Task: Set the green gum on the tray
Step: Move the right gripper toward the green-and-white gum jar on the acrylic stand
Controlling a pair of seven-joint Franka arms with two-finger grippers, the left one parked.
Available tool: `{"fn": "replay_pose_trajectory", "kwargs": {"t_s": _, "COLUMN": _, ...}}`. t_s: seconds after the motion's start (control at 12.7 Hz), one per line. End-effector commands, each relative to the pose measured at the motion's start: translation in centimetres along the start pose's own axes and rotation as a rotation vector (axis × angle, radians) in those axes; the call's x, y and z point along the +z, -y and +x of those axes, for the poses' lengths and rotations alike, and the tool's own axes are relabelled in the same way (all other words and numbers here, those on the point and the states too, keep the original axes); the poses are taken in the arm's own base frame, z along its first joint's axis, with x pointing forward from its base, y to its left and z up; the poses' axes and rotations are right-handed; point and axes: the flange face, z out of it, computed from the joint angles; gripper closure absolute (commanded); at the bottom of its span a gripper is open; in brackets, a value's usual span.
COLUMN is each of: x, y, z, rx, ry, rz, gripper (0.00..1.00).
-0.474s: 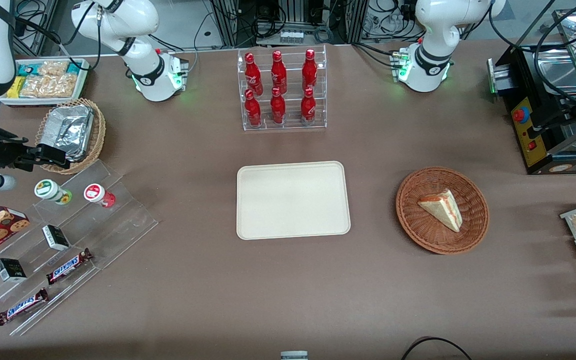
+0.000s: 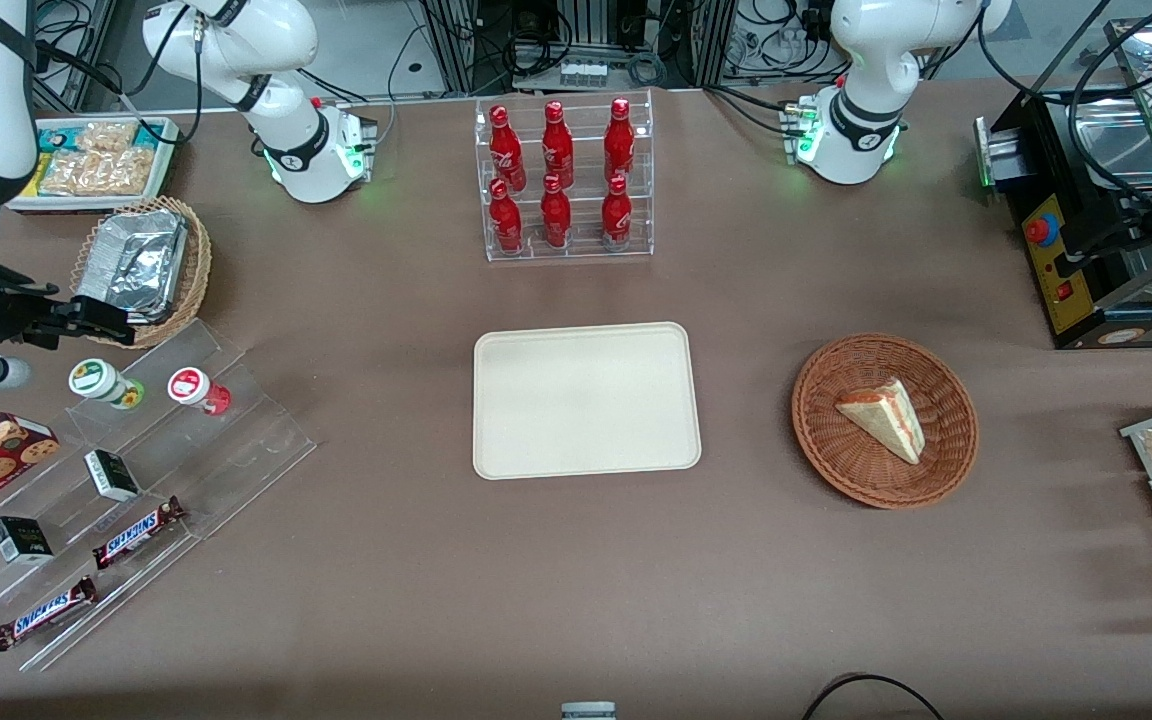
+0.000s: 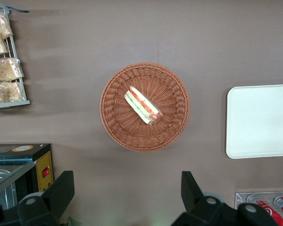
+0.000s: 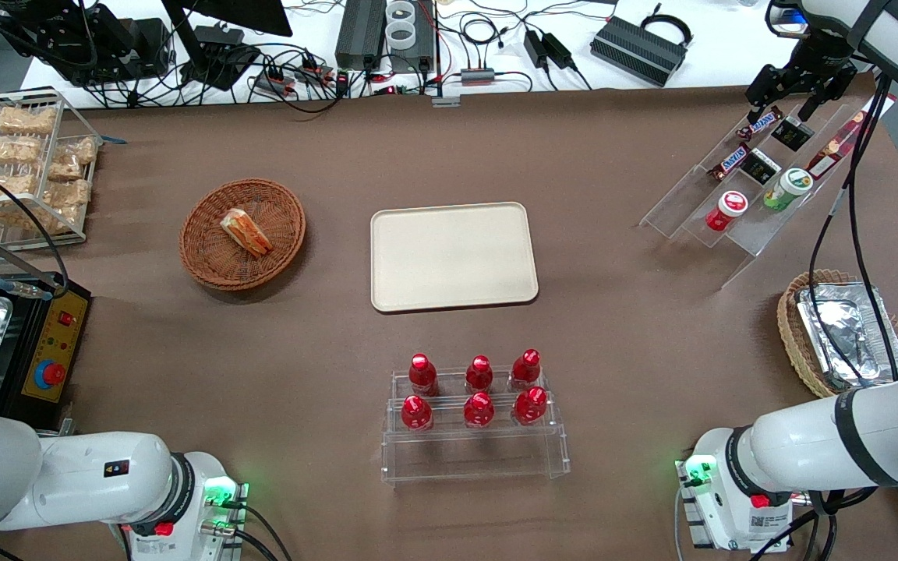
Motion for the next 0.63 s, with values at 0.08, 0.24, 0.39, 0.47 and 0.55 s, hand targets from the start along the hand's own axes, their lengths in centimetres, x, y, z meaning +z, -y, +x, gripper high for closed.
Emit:
{"fn": "replay_pose_trajectory", "kwargs": {"t_s": 0.08, "x": 3.3, "y": -3.9, "z": -0.1, "rx": -0.198, "ry": -0.020, "rz": -0.022, "gripper": 0.00}}
{"fn": "replay_pose_trajectory", "kwargs": {"t_s": 0.24, "x": 5.4, "y": -6.0, "z": -0.2, "rx": -0.374, "ry": -0.042, "rz": -0.028, "gripper": 0.00}}
{"fn": "replay_pose_trajectory", "kwargs": {"t_s": 0.39, "x": 7.5, "y": -7.6, "z": -0.5, "rx": -0.541, "ry": -0.066, "rz": -0.044, "gripper": 0.00}}
{"fn": "replay_pose_trajectory", "kwargs": {"t_s": 0.47, "x": 8.1, "y": -8.5, "z": -0.6, "rx": -0.608, "ry": -0.076, "rz": -0.053, "gripper": 0.00}}
{"fn": "replay_pose_trajectory", "kwargs": {"t_s": 0.55, "x": 9.0, "y": -9.4, "z": -0.8, "rx": -0.663, "ry": -0.079, "rz": -0.058, "gripper": 0.00}}
